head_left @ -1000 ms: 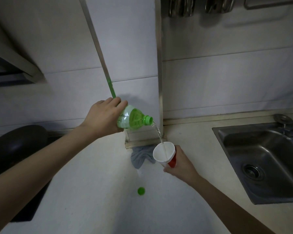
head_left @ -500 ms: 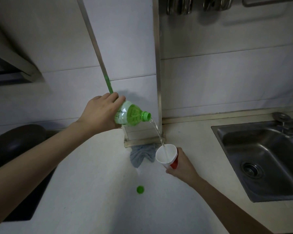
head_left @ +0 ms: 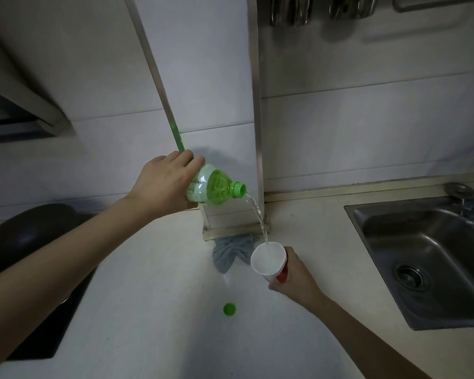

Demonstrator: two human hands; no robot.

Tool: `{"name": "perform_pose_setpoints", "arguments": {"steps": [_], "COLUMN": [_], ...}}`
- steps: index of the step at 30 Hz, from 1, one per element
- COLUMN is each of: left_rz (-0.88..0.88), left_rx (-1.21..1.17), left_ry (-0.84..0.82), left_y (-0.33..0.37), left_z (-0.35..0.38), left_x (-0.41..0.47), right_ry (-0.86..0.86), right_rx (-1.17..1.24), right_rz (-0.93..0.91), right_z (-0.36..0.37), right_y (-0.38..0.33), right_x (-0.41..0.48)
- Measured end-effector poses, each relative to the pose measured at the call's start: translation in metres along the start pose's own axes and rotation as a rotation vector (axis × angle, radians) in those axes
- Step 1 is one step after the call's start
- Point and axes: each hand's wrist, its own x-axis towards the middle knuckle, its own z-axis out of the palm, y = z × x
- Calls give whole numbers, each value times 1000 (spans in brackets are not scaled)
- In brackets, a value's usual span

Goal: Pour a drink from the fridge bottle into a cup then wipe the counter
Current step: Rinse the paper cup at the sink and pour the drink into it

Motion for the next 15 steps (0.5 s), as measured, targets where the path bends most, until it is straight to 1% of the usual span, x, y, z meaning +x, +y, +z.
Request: {"name": "perform_pose_setpoints", "arguments": {"steps": [6, 15], "left_rz": [-4, -1], "left_rx": [-8, -19], "left_ry": [0, 12], "left_y": [3, 4], "left_z": [2, 3], "left_x": [0, -1], "right_ry": [-3, 7], "right_rx": [2, 62], "right_rz": [2, -60], "right_z": [2, 6], "right_y": [1, -14], "right_x": [0, 10]}}
